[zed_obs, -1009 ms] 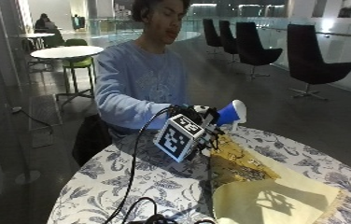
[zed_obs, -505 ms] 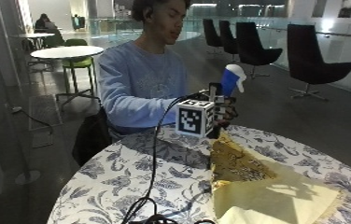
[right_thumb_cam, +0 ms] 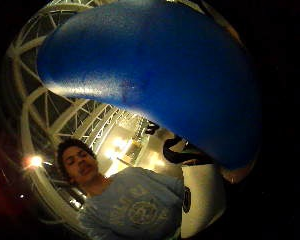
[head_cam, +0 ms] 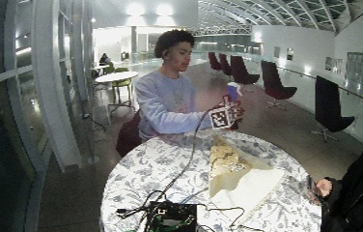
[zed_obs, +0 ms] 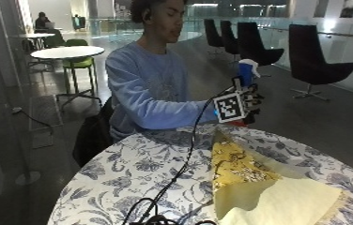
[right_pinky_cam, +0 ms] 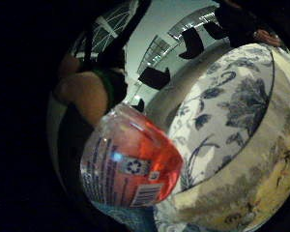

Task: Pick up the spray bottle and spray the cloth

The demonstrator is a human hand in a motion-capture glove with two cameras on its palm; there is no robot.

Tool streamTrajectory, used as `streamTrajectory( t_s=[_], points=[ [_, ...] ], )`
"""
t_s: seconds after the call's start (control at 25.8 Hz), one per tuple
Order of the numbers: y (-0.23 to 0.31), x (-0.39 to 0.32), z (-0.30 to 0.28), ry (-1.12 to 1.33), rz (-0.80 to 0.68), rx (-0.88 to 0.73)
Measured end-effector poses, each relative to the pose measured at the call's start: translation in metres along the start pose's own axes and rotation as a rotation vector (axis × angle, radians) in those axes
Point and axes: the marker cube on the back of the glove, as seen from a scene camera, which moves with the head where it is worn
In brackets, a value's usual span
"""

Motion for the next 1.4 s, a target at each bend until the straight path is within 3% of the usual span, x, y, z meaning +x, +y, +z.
streamTrajectory(
  t_s=[0.47, 0.74, 1.01, 1.4],
  points=[
    [0.023, 0.051, 0.024, 0.075, 0.04, -0.113],
    [0.017, 0.033, 0.015, 0.08, 0.016, 0.06],
    [0.078, -0.02, -0.061, 0.324, -0.05, 0.088],
    [0.23, -0.048, -0.2, 0.759, 0.094, 0.189]
  ],
)
